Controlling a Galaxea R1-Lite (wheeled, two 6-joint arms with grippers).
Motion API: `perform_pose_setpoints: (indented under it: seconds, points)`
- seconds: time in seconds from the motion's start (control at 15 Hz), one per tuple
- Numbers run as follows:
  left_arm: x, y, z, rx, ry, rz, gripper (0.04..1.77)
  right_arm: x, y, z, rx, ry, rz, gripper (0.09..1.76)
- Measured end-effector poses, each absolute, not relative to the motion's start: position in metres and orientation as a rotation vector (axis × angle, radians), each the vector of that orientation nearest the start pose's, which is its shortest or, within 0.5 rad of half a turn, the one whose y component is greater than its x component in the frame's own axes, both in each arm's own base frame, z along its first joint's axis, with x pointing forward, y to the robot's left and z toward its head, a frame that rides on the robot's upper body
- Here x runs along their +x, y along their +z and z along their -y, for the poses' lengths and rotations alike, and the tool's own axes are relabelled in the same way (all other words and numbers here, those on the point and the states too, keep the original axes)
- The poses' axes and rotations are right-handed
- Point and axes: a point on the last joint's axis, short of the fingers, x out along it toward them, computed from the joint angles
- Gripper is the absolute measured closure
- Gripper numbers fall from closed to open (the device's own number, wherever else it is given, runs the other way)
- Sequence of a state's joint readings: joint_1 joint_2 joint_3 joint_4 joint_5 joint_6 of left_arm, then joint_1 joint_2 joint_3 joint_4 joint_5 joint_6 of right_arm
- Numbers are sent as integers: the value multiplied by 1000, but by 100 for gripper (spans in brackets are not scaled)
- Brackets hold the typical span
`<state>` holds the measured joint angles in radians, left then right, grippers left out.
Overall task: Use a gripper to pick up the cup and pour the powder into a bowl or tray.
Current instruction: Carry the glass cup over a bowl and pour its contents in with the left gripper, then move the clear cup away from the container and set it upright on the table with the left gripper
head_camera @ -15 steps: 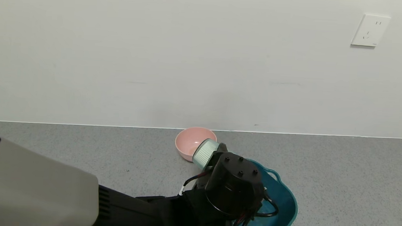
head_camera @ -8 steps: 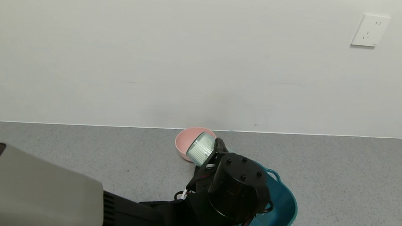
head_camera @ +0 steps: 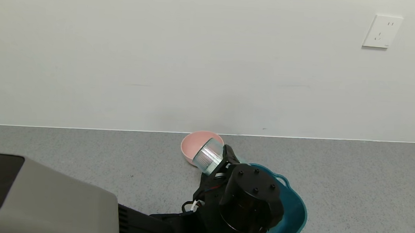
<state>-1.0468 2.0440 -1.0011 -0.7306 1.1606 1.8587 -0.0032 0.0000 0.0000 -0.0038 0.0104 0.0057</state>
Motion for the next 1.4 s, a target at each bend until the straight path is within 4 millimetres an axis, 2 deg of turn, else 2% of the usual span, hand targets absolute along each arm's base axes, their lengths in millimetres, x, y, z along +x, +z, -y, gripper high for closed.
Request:
perform_pose_setpoints:
  seconds: [0.33, 0.67, 0.8, 1.13, 1.4]
  points:
    - [205, 126, 313, 2119, -55, -209, 57, -23, 76, 0, 6, 7, 4, 14]
    - [209, 137, 309, 2015, -92, -109, 57, -23, 76, 0, 6, 7, 4, 14]
    - [211, 139, 306, 1923, -131, -69, 57, -23, 76, 0, 6, 7, 4, 14]
    - [205, 128, 296, 1707, -229, -49, 57, -23, 76, 0, 6, 7, 4, 14]
    - [202, 122, 291, 1449, -262, -70, 57, -23, 76, 0, 6, 7, 4, 14]
